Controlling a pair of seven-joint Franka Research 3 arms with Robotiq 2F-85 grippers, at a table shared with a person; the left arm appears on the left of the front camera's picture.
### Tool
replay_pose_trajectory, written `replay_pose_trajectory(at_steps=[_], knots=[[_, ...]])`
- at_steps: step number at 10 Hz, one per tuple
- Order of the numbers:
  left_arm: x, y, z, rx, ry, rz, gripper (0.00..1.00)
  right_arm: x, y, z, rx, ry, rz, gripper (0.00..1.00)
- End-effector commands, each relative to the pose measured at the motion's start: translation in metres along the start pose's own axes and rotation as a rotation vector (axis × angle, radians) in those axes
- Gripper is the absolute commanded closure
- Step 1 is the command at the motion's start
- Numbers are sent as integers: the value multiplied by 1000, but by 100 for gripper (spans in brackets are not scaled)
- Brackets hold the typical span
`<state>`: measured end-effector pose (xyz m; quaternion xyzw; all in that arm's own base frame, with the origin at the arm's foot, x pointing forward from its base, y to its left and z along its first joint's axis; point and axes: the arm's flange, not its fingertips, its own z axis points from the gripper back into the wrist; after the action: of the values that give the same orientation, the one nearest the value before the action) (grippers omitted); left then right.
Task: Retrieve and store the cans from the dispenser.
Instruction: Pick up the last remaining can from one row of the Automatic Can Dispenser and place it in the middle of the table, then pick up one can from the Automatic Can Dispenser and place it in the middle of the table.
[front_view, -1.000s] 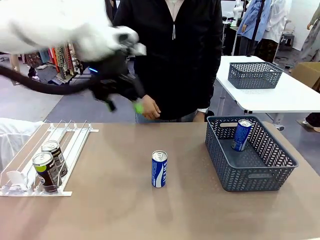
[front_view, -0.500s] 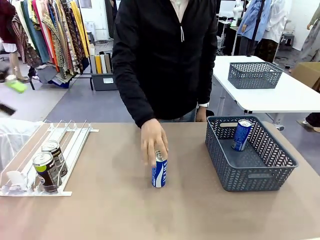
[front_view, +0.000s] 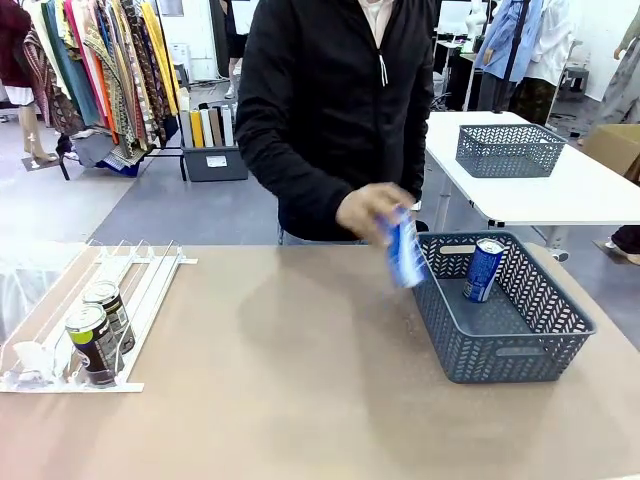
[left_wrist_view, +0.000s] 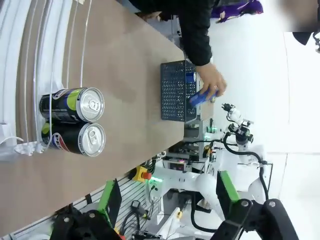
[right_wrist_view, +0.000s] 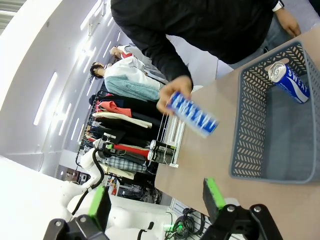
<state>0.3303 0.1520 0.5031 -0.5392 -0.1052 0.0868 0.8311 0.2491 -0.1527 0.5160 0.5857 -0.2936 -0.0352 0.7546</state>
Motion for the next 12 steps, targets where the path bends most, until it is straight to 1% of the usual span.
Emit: replay_pose_trajectory(at_steps=[1, 9, 10, 11, 12], knots=[[4, -7, -4, 13, 30, -13, 0, 3, 2, -2, 25, -18, 25, 0], [3, -5, -8, 22, 23, -4, 0, 3, 2, -2, 25, -18, 25, 0], [-5, -29, -23, 289, -7, -61, 0, 3, 2, -2, 25, -18, 25, 0], [-13, -50, -49, 511, 88, -163, 0, 3, 2, -2, 25, -18, 25, 0], [-18, -67, -78, 729, 96, -213, 0, 3, 2, -2, 25, -18, 25, 0]])
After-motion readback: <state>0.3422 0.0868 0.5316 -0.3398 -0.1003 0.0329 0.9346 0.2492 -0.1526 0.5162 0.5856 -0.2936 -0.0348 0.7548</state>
